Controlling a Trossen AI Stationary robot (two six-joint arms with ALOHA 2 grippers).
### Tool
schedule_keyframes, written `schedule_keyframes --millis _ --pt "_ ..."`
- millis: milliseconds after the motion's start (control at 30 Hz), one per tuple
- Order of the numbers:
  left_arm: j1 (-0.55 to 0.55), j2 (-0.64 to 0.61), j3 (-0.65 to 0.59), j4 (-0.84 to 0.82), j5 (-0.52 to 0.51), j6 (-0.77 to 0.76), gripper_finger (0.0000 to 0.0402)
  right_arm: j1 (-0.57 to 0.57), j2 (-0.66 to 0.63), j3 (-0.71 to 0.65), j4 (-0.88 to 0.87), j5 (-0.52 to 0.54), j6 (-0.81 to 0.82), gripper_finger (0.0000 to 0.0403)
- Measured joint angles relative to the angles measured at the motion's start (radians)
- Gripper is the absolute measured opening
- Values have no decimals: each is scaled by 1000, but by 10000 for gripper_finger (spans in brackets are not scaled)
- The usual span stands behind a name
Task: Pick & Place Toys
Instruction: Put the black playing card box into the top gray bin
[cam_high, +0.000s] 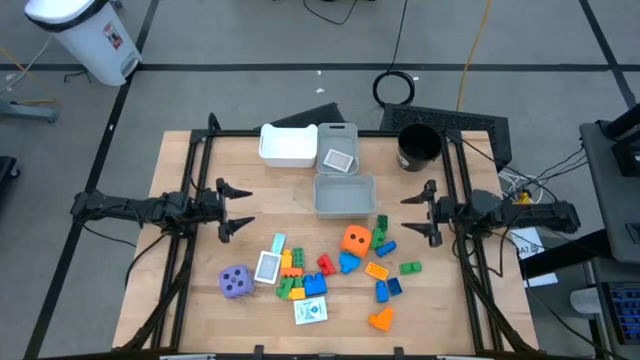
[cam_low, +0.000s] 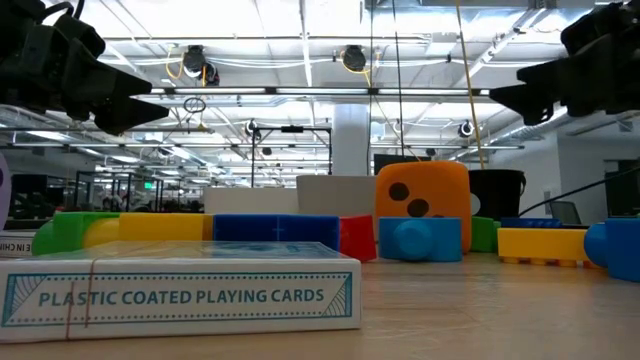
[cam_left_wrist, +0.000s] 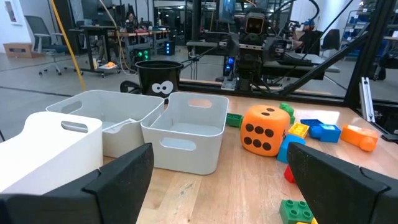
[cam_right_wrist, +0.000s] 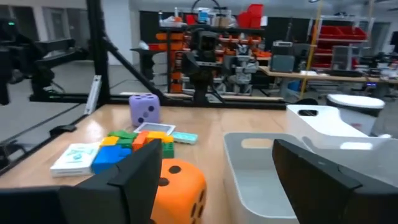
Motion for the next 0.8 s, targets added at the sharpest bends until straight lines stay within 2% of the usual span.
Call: schedule_keyframes --millis 700,800 --pt "0 0 0 0 0 0 374 -15 26 -5 -1 0 -2 277" --pt "0 0 -1 51 -2 13 374 -15 26 -5 -1 0 -2 275"
